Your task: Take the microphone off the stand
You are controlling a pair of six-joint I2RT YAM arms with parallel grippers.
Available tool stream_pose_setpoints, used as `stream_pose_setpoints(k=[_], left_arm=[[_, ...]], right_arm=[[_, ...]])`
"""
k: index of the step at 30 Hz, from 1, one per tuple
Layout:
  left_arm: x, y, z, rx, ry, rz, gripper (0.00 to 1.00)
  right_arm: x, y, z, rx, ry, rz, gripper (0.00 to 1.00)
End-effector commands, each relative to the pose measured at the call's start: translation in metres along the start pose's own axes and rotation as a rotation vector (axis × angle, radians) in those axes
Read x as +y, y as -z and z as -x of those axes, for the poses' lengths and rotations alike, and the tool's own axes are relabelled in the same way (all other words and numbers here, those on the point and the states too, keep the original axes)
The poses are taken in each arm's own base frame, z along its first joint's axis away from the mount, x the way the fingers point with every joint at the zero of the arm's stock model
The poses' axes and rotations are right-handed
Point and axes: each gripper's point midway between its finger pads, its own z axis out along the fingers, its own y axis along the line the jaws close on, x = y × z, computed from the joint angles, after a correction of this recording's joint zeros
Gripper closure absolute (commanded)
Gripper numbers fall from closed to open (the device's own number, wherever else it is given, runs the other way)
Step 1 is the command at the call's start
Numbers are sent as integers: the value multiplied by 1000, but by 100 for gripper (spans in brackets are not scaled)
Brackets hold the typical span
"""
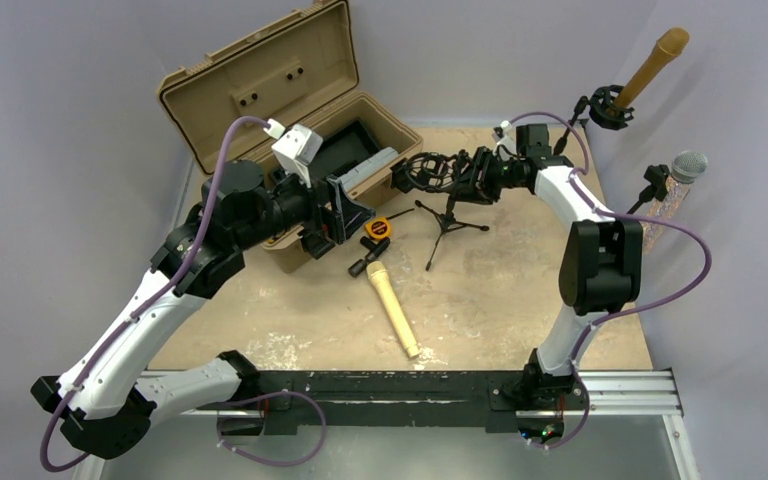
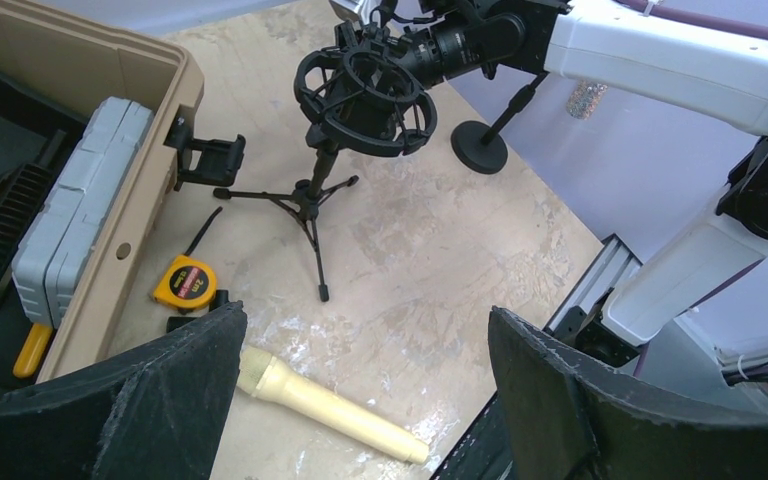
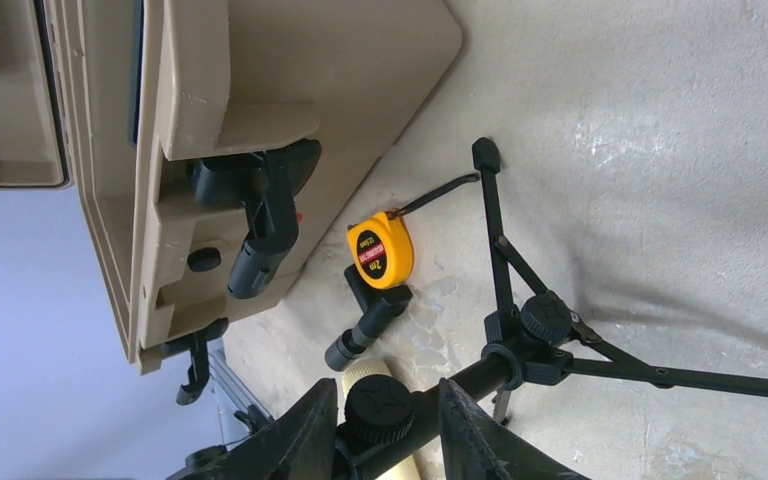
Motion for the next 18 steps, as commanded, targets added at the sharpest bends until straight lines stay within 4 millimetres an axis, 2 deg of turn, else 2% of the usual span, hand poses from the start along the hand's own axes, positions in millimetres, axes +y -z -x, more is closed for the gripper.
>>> stream_pose_setpoints(k=[1,8,11,18], left_arm=[[-7,2,8,-40,-16,-32,12],[-6,-1,6,-33,-14,-30,12],[-6,-2,6,-30,-11,-32,12],[-5,-6,2,-18,-6,-30,12]], right_arm=[[9,3,-2,10,17,36,63],[13,5,3,-17,37,45,92],[11,3,0,-30,56,59,99],[5,-4,-1,-89,199,120,100]])
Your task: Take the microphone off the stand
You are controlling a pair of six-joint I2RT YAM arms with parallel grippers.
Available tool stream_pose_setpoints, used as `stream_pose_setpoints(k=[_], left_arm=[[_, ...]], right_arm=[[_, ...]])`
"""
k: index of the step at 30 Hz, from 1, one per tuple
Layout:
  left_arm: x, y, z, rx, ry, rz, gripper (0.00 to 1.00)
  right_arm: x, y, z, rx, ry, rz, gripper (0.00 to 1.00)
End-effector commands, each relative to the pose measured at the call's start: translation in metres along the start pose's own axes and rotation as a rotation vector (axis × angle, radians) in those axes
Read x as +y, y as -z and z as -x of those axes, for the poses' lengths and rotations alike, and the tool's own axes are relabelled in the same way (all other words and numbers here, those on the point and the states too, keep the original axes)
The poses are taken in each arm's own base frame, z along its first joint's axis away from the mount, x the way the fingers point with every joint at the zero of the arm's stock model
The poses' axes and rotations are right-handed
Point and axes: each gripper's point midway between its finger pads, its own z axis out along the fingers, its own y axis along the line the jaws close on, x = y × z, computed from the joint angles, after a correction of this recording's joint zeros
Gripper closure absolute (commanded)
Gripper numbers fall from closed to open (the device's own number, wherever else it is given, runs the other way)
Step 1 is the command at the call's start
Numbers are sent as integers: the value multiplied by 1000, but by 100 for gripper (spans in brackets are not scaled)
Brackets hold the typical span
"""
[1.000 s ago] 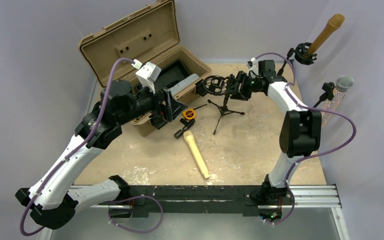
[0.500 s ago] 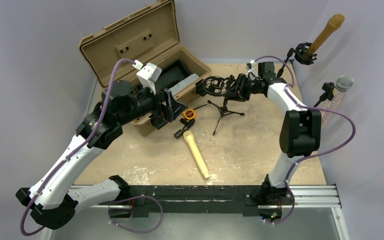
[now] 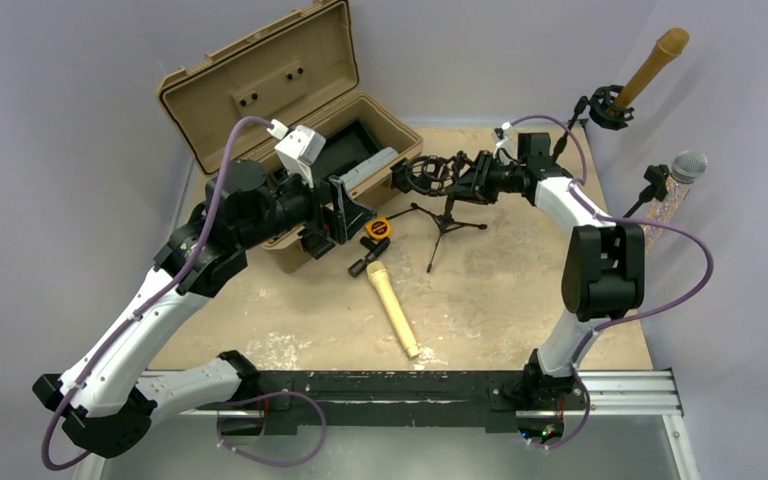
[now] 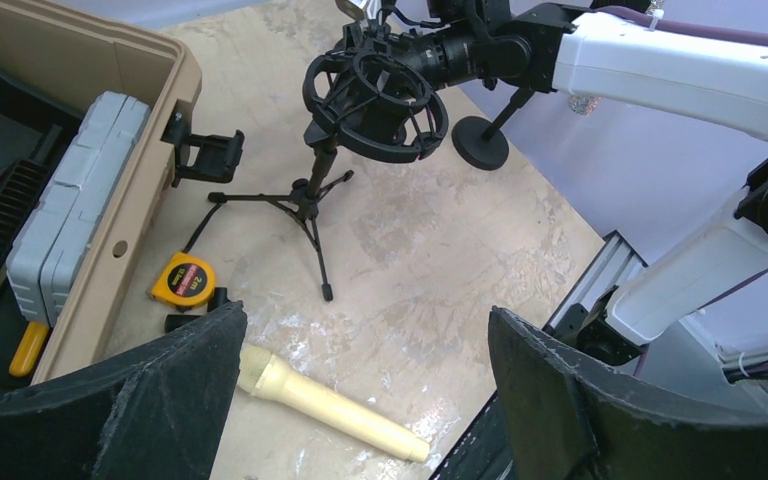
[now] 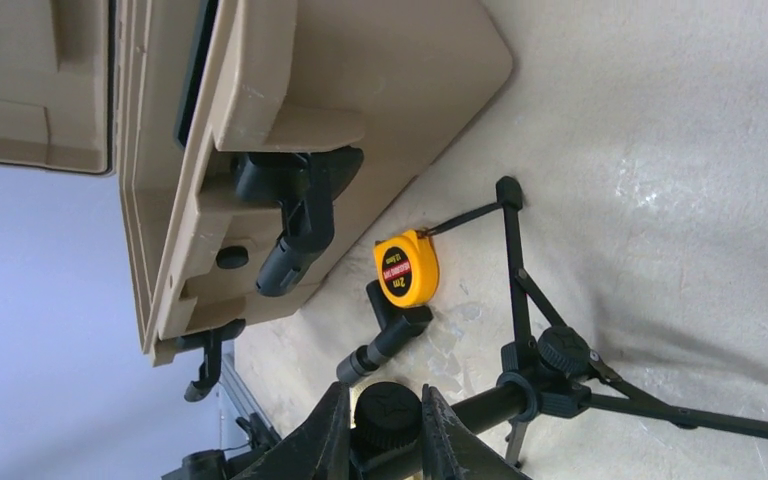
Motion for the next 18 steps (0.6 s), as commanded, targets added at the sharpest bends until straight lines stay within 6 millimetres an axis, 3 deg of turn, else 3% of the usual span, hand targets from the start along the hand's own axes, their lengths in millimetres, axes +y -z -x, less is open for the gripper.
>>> stream_pose_setpoints(k=[1,10,13,18], left_arm=[[-6,-3,7,-28,-8,-32,12],[-6,-10,-1,-4,-13,-28,12],[-6,-11,-1,-2,-13,-25,12],[-6,-13,-3,5,-11,-29,12]], right_arm=[[-3,-3,1,-53,171,40,100],[-10,-21,-17,-46,322,219,100],[-2,-19,-23,-38,389,306,100],[-16,-31,-31,-8,418,348,100]])
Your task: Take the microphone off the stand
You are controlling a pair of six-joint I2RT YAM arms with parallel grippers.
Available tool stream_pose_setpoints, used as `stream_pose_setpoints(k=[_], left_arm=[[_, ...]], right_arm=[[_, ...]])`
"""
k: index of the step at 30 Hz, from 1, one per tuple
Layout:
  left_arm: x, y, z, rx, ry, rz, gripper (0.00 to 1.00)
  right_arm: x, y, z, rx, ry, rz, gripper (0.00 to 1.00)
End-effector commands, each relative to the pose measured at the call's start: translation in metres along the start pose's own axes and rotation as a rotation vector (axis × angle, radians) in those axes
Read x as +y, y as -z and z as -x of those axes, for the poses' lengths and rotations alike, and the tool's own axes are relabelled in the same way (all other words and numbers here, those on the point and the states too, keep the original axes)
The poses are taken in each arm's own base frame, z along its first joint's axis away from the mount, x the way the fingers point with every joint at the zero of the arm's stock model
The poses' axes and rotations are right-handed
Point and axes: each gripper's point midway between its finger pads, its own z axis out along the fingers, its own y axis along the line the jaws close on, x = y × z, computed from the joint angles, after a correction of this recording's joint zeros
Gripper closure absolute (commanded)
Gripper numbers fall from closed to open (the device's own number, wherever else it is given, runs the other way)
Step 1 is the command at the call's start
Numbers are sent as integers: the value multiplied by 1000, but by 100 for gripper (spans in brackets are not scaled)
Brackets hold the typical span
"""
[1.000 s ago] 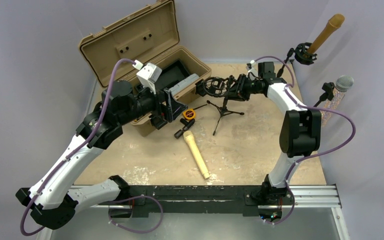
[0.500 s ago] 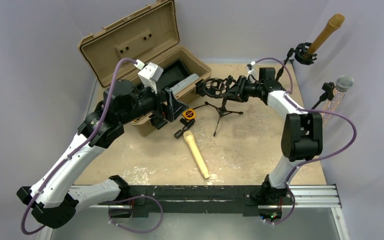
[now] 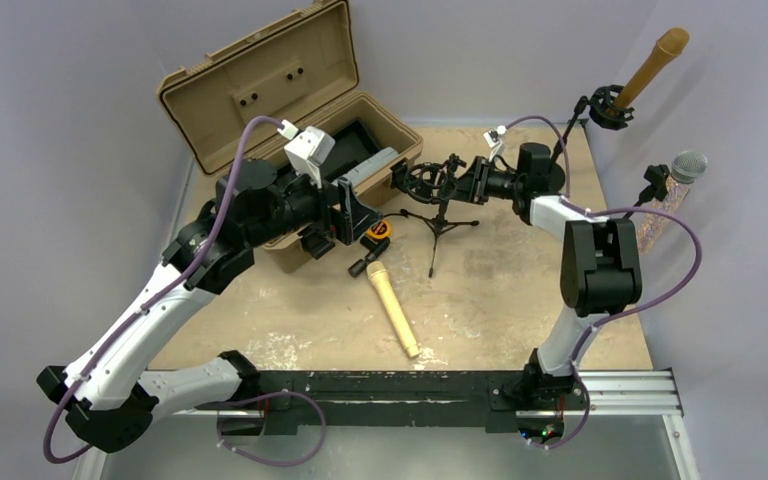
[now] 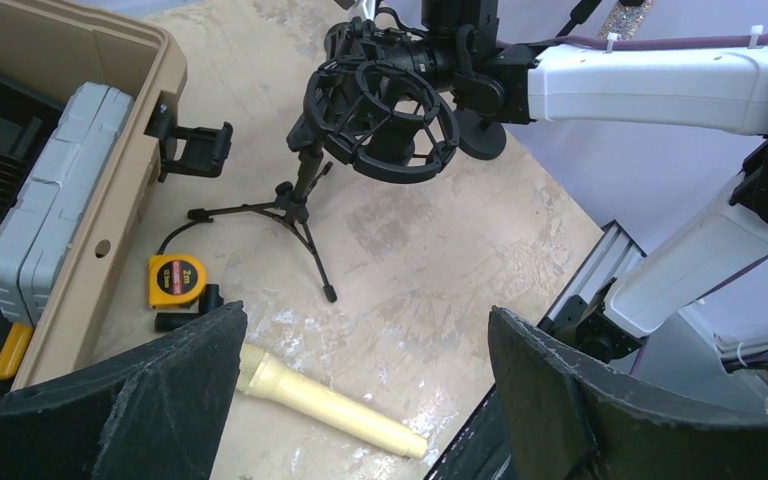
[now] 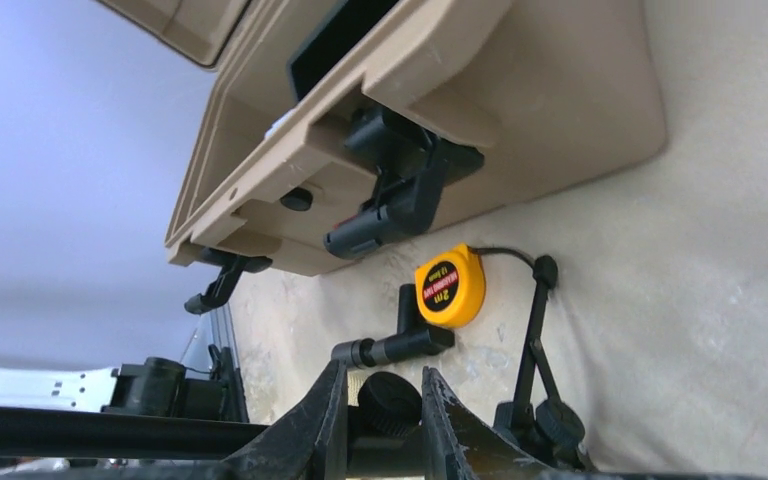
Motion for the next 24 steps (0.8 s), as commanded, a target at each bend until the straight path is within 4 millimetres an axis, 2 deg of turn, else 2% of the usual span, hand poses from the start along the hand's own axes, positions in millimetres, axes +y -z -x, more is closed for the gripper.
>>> stream_pose_setpoints(k=[1,4,6,10,13,15,17,21,24], left_arm=[[-4,-4,3,-20,-11,-20,12],[-5,-5,2,-17,-16,-20,12],[-4,-4,3,-20,-20,-15,12],[-4,-4,3,-21,-24,-12,12],[-4,-4,3,-20,-23,-12,12],[-4,-3,3,-20,-25,-11,12],[-3,-2,4,-24,-27,-9,12],[-3,-2,4,-26,-29,-7,12],[-4,-1,6,-29,-29,-10,12]], right_arm=[[-26,-11,-32,57,99,62,100],[-28,-13,-33,55,92,73,100],[-26,-12,-28,51,96,66,94],[-17,-8,-8,19,91,-1,68],[-7,-1,14,-31,84,-74,50],[-10,3,22,-42,60,-139,31],[-15,6,31,-47,50,-204,28],[-25,13,43,-55,-10,-332,27],[-34,16,45,-35,-74,-414,35]])
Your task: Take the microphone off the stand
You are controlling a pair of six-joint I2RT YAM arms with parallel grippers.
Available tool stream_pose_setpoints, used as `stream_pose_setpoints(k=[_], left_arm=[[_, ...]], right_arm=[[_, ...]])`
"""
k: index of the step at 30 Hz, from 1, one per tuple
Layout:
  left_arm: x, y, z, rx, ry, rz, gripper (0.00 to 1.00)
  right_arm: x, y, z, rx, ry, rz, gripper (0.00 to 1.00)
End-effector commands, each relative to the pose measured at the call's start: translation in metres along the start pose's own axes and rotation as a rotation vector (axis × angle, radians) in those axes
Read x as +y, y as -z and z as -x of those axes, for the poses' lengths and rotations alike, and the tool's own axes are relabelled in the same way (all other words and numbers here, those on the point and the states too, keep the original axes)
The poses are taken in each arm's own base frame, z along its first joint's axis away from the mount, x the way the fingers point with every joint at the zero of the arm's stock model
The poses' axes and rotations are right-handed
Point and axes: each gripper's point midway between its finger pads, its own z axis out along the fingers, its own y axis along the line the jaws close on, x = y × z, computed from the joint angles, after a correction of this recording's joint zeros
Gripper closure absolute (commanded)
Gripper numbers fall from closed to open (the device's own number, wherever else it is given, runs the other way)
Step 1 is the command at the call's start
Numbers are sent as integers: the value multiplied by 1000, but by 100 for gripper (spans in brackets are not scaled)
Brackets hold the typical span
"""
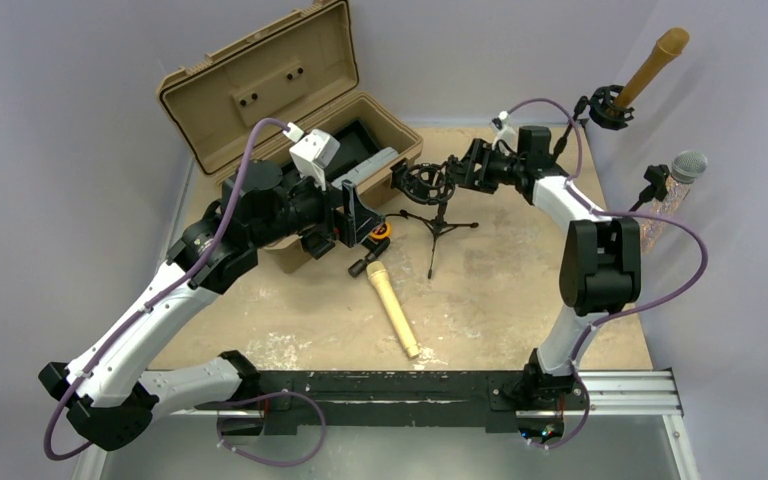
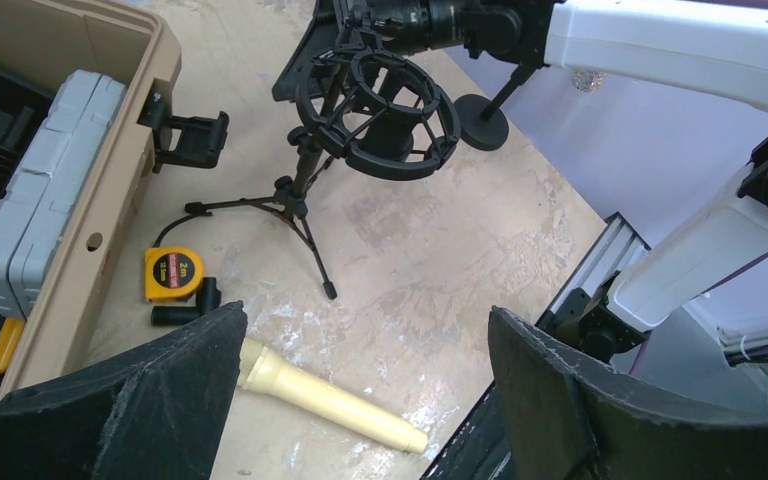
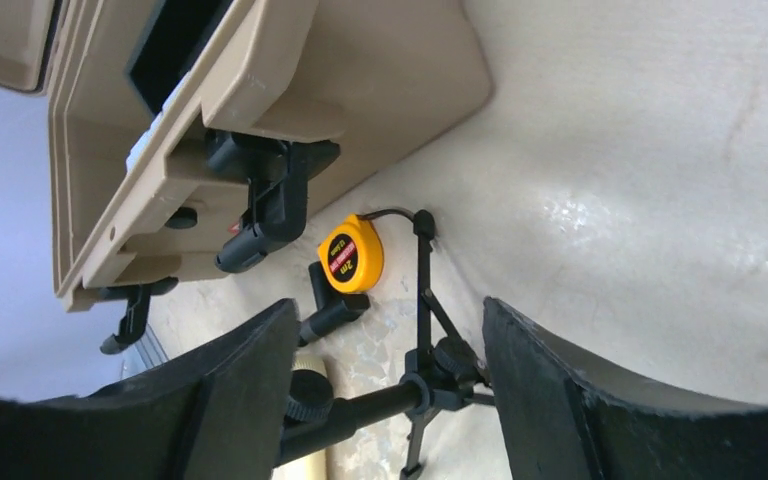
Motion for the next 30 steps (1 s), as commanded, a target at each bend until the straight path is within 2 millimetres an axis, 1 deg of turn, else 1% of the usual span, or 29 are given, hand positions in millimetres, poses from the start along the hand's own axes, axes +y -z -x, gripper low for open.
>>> stream_pose_setpoints(k=[1,2,3,6,7,9,12,14,15,18,22,27,30], left_arm=[[-5,5,13,-51,-29,-13,12],[-6,5,13,-52,-30,-16,12],[-6,6,14,-54,-29,-16,12],[-7,8,15,-60,-30,-18,12],[-7,9,16,-62,-30,-20,12],[-8,11,18,-70,-29,-23,12],[-7,11,18,-74,-30,-19,12],[-7,12,18,-74,-29,-17,12],[-7,12,18,-75,-30,-18,12],[-9,14,19,-80,-30,-26,12],[-10,16,20,-86,-33,-27,12],[-11,18,21,-90,-34,-30,12],[-12,17,20,-88,-33,-32,12]], right_arm=[[-6,10,13,15,-56,-155,39],[-6,11,14,20,-68,-166,42],[-6,12,15,21,-80,-185,43],[-3,16,24,7,-90,-229,43],[-1,16,24,15,-91,-233,43],[3,10,17,50,-83,-235,43],[18,-1,3,109,-70,-195,43],[31,-9,-2,136,-52,-189,43],[33,-12,-5,146,-46,-201,43],[31,-14,-12,177,-52,-225,45],[26,-9,-13,198,-47,-264,48],[27,-2,-11,210,-31,-296,49],[26,0,-15,220,-33,-295,54]])
